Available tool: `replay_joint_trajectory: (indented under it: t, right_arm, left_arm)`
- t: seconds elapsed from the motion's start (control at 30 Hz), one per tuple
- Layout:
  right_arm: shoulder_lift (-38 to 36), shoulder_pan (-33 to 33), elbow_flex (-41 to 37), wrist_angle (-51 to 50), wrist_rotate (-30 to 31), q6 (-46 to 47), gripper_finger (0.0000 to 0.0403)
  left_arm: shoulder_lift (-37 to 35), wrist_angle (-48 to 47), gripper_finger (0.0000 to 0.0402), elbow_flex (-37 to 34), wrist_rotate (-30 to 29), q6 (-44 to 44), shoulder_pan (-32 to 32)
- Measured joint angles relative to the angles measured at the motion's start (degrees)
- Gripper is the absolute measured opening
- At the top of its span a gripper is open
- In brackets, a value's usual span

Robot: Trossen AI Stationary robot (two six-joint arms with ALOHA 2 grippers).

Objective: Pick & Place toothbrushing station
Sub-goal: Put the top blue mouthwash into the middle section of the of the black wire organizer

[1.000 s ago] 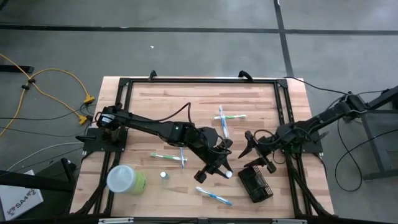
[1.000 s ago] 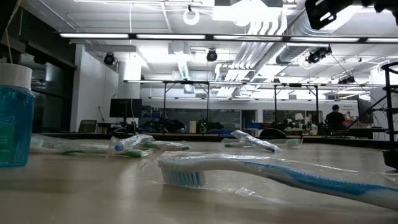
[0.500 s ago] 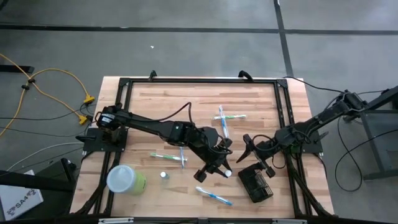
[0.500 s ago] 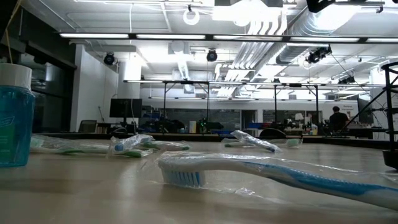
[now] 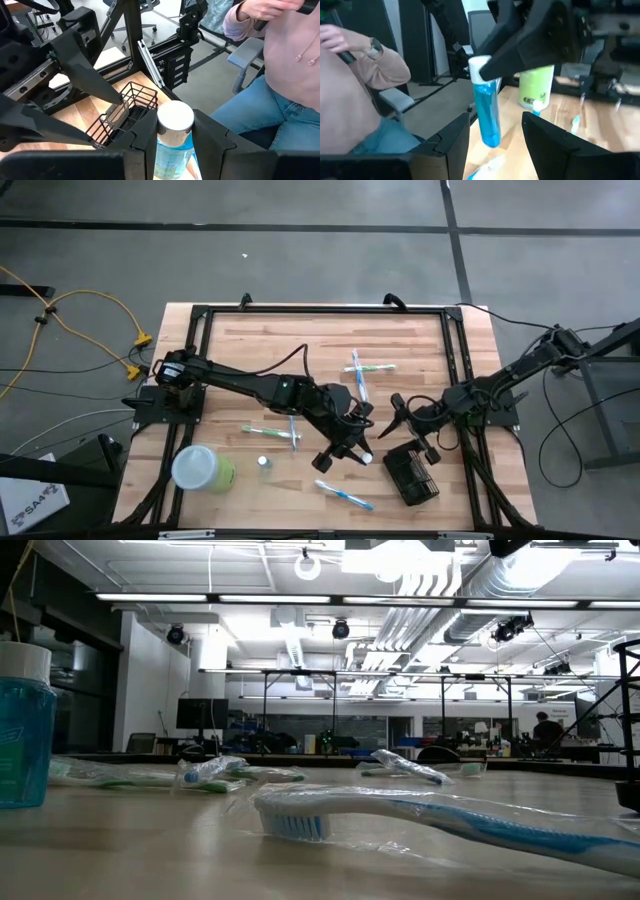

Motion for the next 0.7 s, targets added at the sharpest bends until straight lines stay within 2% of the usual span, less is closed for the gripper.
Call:
replay_joint_trajectory:
  t: [0.17,0.4,0.7]
  right_arm:
    - [0.0,0.0,0.0,1.3,-2.0,1.2,0.0174]
    - [1.2,0.0,0.0,1.6,1.2,3.8,0.0176]
    - [6.1,0.0,0.0,4.9,1.5,3.9,0.0234]
  left_arm:
    - [0.0,-0.3,0.0094,0.0,0.0,-0.1,0.0]
    - [0.0,-0.3,0.0094,0.0,0.0,-0.1,0.0]
    - [0.0,-0.3,0.0094,0.0,0.0,-0.1,0.0]
